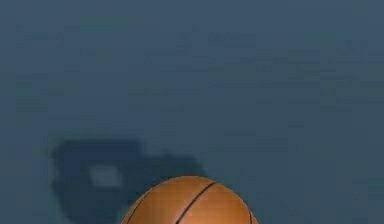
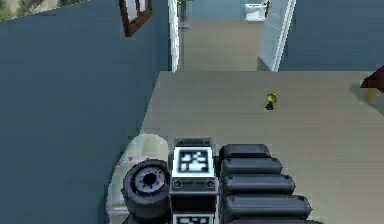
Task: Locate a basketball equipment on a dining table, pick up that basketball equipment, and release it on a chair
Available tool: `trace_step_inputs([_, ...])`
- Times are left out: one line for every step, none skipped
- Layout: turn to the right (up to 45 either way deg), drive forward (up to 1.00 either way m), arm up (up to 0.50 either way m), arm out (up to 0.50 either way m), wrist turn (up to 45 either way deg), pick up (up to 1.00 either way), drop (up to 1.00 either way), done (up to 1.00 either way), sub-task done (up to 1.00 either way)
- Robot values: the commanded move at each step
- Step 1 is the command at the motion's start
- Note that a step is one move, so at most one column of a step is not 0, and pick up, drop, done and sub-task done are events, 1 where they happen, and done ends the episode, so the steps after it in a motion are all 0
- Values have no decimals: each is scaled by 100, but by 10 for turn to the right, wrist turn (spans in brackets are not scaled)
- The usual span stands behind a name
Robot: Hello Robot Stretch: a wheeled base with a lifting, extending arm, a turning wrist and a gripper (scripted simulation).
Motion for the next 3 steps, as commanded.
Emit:
trace_step_inputs([-450,0,0,0,0,0,0,0,0])
trace_step_inputs([-450,0,0,0,0,0,0,0,0])
trace_step_inputs([-450,0,0,0,0,0,0,0,0])
